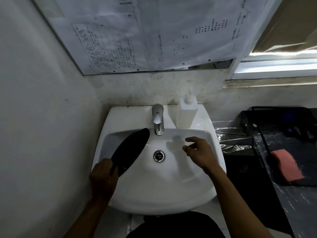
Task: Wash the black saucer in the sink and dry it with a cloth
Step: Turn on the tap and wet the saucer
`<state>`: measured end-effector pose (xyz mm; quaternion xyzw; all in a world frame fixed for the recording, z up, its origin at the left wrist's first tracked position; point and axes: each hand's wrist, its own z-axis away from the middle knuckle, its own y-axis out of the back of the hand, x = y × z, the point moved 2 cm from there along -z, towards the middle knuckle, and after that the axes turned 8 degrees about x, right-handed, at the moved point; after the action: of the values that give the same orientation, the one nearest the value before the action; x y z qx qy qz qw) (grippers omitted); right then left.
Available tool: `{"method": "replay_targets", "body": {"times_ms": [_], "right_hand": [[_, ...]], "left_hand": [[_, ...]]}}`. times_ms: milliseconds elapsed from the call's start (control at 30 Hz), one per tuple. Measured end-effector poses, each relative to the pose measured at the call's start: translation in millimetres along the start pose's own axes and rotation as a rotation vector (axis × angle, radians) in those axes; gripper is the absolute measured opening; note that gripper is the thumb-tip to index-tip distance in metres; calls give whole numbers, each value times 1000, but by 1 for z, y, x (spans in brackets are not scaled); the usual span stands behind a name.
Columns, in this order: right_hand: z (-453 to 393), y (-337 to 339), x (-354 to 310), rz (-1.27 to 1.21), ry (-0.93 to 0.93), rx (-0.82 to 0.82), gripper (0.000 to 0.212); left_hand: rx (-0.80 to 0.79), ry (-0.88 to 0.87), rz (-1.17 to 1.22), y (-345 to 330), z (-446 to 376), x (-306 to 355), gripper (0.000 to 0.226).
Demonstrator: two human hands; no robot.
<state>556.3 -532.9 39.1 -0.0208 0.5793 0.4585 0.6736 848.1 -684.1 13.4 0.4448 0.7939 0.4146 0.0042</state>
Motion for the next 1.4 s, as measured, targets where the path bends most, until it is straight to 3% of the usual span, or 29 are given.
{"method": "replay_targets", "body": {"times_ms": [100,267,400,533,700,833,1000,1067,1233,1400], "right_hand": [[-2,1,-9,-25,46,41,26],[-2,3,-40,-158,91,14,13],[-1,-3,-83,-218,80,-76,16],[-5,-20,-111,-255,-29,-196,32],[-16,-37,-119,-260,-186,-175,33],[-21,-49,-114,-243,-313,-323,41],[-32,-58,-127,-265,-317,-293,38],[-42,-57,-136,-320,-310,-291,37],[-61,-59,-155,-481,-466,-397,32],[-48,-41,-132,-398,-310,-474,41]], "left_hand": [[-62,199,97,1,2,1,36],[-119,764,227,-12,3,13,40],[-286,1047,362,-33,9,23,31],[-461,1282,567,-50,16,42,11],[-517,1305,578,-64,18,57,11],[-549,1291,584,-68,20,58,14],[-572,1185,572,-68,24,44,15],[-601,1160,572,-67,25,41,8],[-604,1156,579,-69,23,33,19],[-631,1128,563,-79,20,31,7]]}}
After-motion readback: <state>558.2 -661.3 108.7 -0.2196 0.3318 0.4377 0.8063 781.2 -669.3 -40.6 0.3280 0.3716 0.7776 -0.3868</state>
